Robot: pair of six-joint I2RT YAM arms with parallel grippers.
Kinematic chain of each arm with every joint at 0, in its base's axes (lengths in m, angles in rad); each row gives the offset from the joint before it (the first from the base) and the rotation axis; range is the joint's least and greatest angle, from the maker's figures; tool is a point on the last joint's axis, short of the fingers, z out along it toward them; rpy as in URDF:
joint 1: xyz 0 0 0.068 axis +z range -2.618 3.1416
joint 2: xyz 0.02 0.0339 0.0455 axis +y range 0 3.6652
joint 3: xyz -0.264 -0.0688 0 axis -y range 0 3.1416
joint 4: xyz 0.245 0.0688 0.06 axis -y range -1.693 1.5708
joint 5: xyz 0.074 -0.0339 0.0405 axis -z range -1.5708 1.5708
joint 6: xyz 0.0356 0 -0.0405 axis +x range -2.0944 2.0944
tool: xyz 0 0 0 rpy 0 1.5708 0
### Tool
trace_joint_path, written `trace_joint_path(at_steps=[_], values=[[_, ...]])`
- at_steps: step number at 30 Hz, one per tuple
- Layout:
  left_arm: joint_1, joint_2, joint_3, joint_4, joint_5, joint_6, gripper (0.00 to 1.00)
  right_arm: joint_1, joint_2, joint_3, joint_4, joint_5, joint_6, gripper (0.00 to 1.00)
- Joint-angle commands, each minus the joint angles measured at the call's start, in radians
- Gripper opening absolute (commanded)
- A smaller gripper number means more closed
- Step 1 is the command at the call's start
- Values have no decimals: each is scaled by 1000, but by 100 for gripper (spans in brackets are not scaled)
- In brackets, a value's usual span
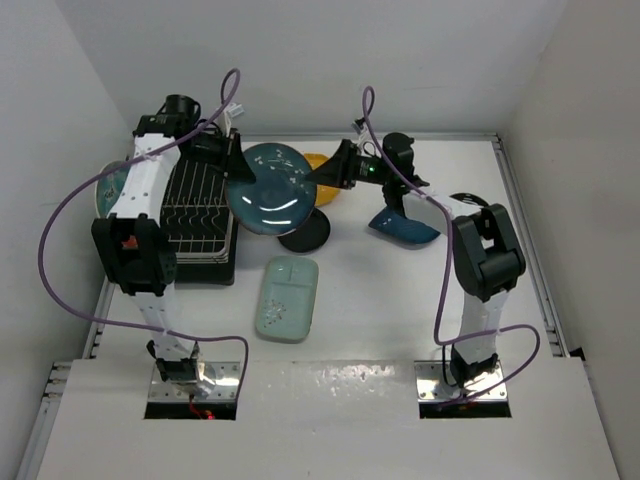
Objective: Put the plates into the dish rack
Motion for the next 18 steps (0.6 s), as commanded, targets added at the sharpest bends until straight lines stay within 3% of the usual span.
trace_joint_path(at_steps=[1, 3, 4, 8, 9, 12, 18], values=[[73, -78, 122, 72, -53, 0, 0, -5, -81, 61, -64, 44, -79, 75], [113, -99, 194, 83, -180, -20, 0, -7, -112, 53, -109, 80, -132, 97], [125, -125, 216, 92, -242, -20, 0, -8, -119, 51, -167, 101, -149, 100], [144, -216, 259, 138, -676, 0, 0, -11, -159, 22, -209, 143, -206, 100], [132, -216, 273, 147, -870, 15, 0, -13, -165, 12, -209, 138, -204, 100], [131, -263, 258, 158, -1145, 61, 0, -18, -170, -4, -221, 137, -200, 100], [131, -360, 6, 270, -1390, 92, 0, -17, -153, 53, -264, 123, -197, 100]])
